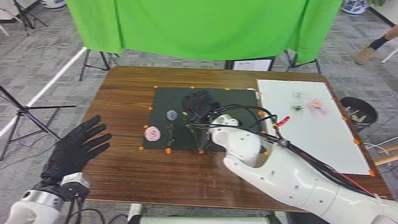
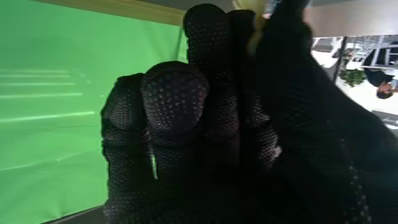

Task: Arrange flowers

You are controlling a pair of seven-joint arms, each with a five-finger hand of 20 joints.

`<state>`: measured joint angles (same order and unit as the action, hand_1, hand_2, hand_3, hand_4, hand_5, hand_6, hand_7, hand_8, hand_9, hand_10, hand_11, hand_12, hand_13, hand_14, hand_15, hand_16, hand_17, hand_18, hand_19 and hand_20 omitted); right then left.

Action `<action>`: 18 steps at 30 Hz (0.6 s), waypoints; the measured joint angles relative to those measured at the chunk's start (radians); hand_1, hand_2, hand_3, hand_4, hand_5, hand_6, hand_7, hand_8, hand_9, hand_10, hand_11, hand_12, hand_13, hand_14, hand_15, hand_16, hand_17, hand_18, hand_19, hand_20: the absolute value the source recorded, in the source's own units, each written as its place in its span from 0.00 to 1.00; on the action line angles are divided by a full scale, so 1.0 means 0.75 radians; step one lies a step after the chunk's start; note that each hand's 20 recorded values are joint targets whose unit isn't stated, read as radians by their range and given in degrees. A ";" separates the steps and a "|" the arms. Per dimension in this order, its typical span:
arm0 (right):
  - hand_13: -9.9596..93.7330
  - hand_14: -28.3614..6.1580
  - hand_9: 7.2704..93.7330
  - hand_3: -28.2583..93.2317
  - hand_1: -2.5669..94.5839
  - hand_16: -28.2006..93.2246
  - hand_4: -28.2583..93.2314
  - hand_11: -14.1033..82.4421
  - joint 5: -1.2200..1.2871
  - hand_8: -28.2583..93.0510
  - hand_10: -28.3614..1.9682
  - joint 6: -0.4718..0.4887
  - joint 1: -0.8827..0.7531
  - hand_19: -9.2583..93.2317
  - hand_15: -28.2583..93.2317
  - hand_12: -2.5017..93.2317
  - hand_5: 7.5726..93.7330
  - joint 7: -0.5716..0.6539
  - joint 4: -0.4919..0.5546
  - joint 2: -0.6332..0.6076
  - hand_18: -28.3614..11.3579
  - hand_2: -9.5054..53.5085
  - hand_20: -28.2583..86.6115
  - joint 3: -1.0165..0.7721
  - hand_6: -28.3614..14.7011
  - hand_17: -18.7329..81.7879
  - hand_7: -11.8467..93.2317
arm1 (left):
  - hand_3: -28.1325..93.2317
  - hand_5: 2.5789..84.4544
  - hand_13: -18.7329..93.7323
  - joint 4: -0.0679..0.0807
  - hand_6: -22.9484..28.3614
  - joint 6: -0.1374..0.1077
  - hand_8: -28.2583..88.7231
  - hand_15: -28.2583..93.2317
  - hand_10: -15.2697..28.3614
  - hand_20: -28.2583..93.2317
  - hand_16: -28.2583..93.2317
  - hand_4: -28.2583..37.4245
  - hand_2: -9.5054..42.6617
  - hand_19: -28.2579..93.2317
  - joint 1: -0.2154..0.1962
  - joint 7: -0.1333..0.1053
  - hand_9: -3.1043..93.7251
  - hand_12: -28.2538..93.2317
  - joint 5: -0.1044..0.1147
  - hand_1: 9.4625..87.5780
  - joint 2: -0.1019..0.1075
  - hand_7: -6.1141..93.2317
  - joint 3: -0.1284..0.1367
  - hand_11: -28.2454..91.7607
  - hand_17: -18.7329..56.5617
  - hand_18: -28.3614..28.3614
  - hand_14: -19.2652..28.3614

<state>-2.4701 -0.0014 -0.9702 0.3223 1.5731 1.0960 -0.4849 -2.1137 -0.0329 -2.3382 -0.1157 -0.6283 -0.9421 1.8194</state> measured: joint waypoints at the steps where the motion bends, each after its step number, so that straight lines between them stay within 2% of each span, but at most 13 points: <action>1: 0.81 0.73 0.88 0.89 0.42 0.51 0.00 0.35 0.000 0.22 0.74 0.002 0.000 0.86 0.79 0.32 0.71 0.001 0.000 0.001 0.24 0.00 0.67 -0.001 0.74 0.47 0.52 | 0.82 0.31 0.32 0.001 0.53 0.000 0.15 0.51 0.62 0.32 0.23 0.00 0.17 0.56 0.001 0.000 0.28 0.37 0.000 0.21 0.000 0.26 0.000 0.40 0.12 0.86 0.75; 4: 0.80 0.73 0.87 0.88 0.40 0.50 0.00 0.38 0.000 0.22 0.72 0.009 0.000 0.85 0.79 0.28 0.70 0.003 0.000 0.003 0.24 0.00 0.67 -0.005 0.74 0.47 0.51 | 0.82 0.31 0.32 0.004 0.53 0.001 0.15 0.51 0.62 0.32 0.23 0.00 0.17 0.56 0.005 0.001 0.28 0.37 0.000 0.21 0.000 0.26 -0.002 0.40 0.12 0.86 0.75; 18: 0.79 0.72 0.85 0.89 0.39 0.51 0.00 0.39 0.003 0.22 0.70 0.021 -0.010 0.85 0.79 0.26 0.69 0.034 0.004 0.004 0.24 0.00 0.68 -0.034 0.74 0.46 0.50 | 0.81 0.31 0.32 0.008 0.53 0.008 0.15 0.51 0.62 0.32 0.23 0.00 0.18 0.56 0.010 0.011 0.28 0.37 0.001 0.21 0.010 0.26 -0.002 0.40 0.12 0.86 0.75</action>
<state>-2.4681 0.0140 -0.9776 0.3479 1.5763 1.0990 -0.5106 -2.1078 -0.0269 -2.3308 -0.1078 -0.6278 -0.9349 1.8177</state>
